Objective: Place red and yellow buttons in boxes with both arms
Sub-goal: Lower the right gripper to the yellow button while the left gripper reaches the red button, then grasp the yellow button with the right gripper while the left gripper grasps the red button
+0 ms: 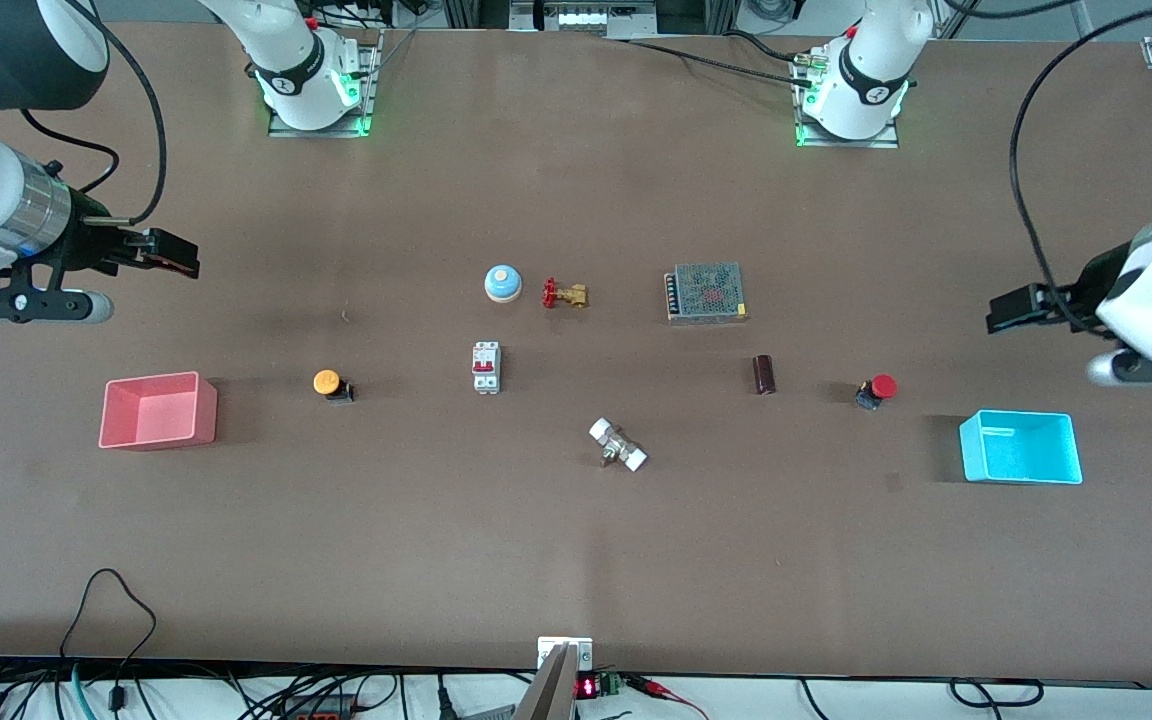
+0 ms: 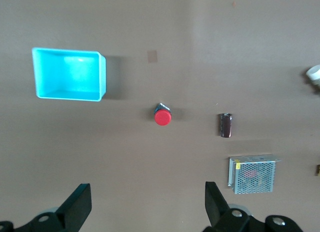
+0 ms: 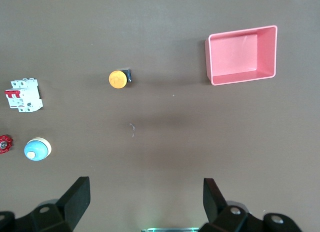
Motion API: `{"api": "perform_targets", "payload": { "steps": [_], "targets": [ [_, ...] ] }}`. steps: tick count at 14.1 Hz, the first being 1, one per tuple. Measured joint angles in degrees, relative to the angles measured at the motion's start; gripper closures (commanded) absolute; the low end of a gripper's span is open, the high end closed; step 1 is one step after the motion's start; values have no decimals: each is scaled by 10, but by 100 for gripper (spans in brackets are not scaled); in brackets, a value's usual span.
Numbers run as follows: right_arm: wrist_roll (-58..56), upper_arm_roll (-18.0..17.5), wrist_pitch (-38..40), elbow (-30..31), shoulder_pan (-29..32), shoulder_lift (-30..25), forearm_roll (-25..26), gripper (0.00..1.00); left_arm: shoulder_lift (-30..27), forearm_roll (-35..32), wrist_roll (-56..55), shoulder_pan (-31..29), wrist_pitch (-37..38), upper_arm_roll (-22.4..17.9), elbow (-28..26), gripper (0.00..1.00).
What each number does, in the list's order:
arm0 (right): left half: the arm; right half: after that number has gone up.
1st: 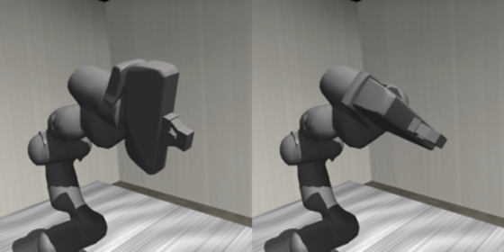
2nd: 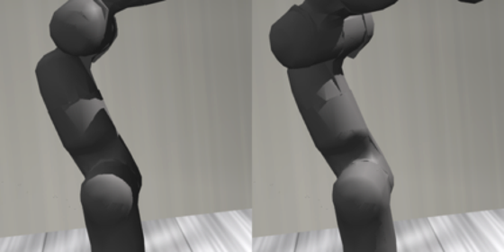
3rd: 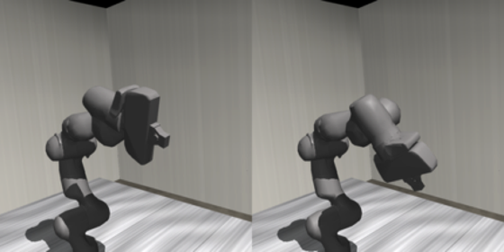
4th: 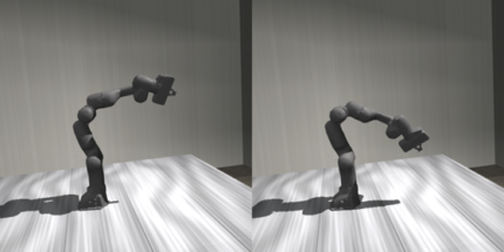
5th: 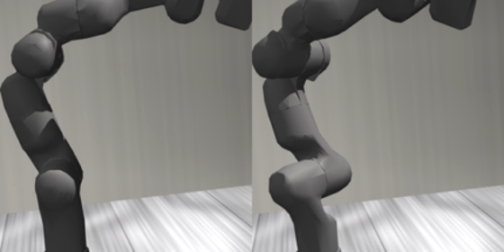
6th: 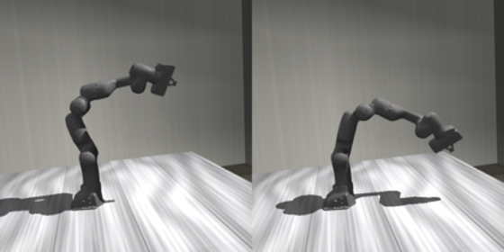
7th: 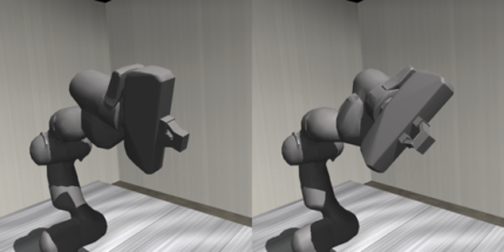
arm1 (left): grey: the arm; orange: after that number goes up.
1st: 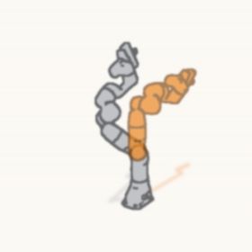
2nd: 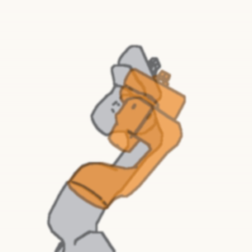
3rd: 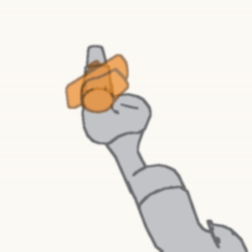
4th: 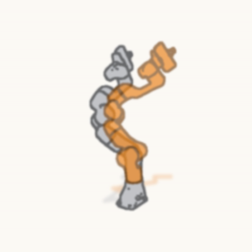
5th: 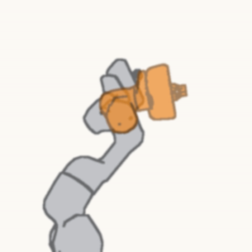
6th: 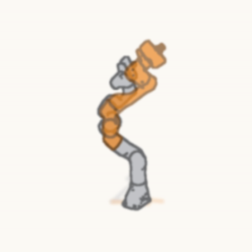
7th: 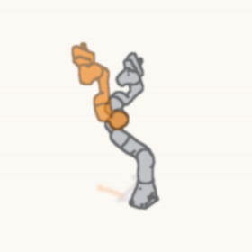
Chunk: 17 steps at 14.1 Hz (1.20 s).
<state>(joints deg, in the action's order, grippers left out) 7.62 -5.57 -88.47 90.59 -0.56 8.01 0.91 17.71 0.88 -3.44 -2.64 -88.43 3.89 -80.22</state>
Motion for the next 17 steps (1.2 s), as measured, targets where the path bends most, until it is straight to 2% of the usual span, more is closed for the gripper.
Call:
{"api": "perform_targets", "payload": {
  "steps": [4, 6, 8, 10, 14, 17],
  "targets": [
    [0, 0, -4, 0, 1, 33, -2, 0, 89, 0, 0, -3, -18, -2, -3, 0],
    [0, 1, -11, -1, 1, 49, -14, 0, 116, 0, 0, -2, -66, -2, -9, 0],
    [0, 0, -40, 7, -2, 69, -15, 0, 129, 0, 13, -3, -111, -2, -38, 0],
    [0, -2, -118, 49, -4, 75, -15, 0, 136, 0, 51, -3, -152, -2, -80, 0],
    [0, -8, -292, 171, -5, 72, -15, 0, 141, 0, 75, -2, -217, -2, -152, 0],
    [0, -19, -364, 219, -19, 76, -13, 0, 142, 0, 96, 5, -237, -2, -175, 0]
  ]
}}
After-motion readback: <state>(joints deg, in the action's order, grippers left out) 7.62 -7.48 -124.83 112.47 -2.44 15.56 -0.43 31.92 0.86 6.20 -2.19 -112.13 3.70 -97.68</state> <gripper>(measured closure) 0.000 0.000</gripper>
